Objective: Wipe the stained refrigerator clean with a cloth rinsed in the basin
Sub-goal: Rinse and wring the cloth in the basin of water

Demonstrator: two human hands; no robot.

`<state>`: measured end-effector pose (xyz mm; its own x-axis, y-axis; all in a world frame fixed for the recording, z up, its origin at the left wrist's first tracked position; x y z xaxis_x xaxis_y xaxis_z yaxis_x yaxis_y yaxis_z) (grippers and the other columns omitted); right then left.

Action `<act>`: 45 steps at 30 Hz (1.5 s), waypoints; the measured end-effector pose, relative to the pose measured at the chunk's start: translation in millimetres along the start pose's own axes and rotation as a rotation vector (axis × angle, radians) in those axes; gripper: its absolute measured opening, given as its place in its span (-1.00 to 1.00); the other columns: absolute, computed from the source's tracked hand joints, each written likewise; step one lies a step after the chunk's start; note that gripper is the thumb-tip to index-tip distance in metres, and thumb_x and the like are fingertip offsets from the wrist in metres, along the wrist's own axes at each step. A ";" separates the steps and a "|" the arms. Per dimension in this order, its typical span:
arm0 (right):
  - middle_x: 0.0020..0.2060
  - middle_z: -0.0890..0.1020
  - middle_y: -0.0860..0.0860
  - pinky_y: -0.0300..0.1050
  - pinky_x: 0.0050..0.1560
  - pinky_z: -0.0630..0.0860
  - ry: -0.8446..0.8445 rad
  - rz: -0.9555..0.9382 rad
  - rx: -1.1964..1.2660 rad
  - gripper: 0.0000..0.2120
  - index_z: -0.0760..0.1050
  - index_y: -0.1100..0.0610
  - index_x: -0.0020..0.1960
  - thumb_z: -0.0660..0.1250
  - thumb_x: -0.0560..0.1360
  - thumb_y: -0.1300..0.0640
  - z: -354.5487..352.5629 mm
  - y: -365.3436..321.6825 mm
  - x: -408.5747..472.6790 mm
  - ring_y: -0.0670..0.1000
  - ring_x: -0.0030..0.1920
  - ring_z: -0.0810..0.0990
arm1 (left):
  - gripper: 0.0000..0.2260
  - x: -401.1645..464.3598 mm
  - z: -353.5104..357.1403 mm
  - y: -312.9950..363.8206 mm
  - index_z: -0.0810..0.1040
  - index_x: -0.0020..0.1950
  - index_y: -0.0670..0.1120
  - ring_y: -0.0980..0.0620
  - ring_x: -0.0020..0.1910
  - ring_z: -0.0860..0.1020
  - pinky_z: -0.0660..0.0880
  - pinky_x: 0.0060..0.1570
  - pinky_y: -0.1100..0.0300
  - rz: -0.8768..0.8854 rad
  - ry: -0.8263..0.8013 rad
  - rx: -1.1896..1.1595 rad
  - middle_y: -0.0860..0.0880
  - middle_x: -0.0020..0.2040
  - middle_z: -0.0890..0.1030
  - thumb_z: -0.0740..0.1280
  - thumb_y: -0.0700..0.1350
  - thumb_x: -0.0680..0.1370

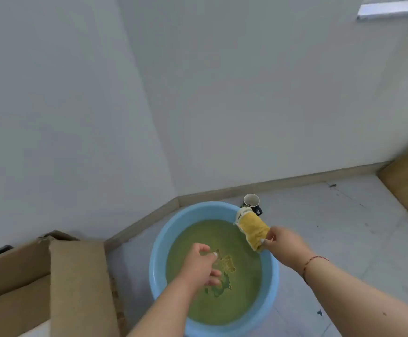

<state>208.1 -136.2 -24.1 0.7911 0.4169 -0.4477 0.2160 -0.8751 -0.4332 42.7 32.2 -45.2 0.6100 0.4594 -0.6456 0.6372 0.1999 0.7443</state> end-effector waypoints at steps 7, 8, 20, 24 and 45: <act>0.35 0.30 -0.06 -0.14 0.27 0.33 0.242 -0.360 -0.473 -0.44 0.30 -0.14 0.42 0.34 0.45 0.04 56.4 27.3 69.6 0.03 0.35 0.27 | -0.79 88.8 64.2 -51.4 0.38 0.24 -0.08 -0.04 -0.10 0.59 0.63 -0.18 0.10 0.033 -0.064 -0.098 -0.15 0.05 0.52 0.25 -0.15 0.61; 0.37 0.27 -0.05 -0.12 0.28 0.31 0.255 -0.370 -0.533 -0.43 0.29 -0.16 0.42 0.33 0.45 0.06 62.2 32.1 77.6 0.05 0.37 0.25 | -0.79 97.3 70.9 -55.8 0.38 0.23 -0.09 -0.06 -0.06 0.59 0.64 -0.16 0.09 0.047 -0.078 -0.105 -0.15 0.07 0.51 0.25 -0.14 0.61; -0.05 0.51 -0.05 -0.17 -0.18 0.36 0.387 -0.380 -0.225 -0.89 0.43 -0.01 -0.14 0.35 0.50 0.02 69.7 26.7 106.1 0.03 0.03 0.48 | -0.77 138.9 94.5 -81.4 0.29 0.26 -0.10 -0.19 0.13 0.54 0.59 0.02 -0.05 0.030 -0.166 -0.375 -0.24 0.21 0.46 0.20 -0.07 0.64; -0.37 0.44 -0.05 -0.18 -0.35 0.29 0.188 -0.325 0.622 -0.82 0.39 0.06 -0.23 0.34 0.51 0.13 80.8 -14.0 89.0 -0.04 -0.37 0.37 | -0.58 125.3 84.3 -72.9 0.46 0.26 -0.11 -0.19 -0.05 0.57 0.58 -0.04 -0.09 -0.042 -0.252 -0.641 -0.24 0.09 0.54 0.24 0.18 0.57; 0.56 -0.14 -0.01 0.37 0.44 -0.18 -0.089 -0.464 -0.742 -0.38 -0.10 -0.23 0.54 0.13 0.60 0.04 216.6 7.2 97.7 0.19 0.54 -0.20 | -0.33 138.9 5.1 -156.0 -0.16 0.57 0.18 -0.29 0.54 -0.03 0.05 0.49 -0.16 -0.045 -0.009 1.017 -0.06 0.55 -0.36 0.14 0.03 0.56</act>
<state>162.9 -48.4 -240.4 0.4903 0.7605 -0.4258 0.8452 -0.5341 0.0193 30.4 60.4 -251.8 0.5760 0.4626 -0.6739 0.7559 -0.6153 0.2237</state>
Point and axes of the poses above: each hand's wrist, its own x-axis towards the middle knuckle, its own z-axis out of the palm, y = z × x, the point moved 7 cm from there along x, towards the middle knuckle
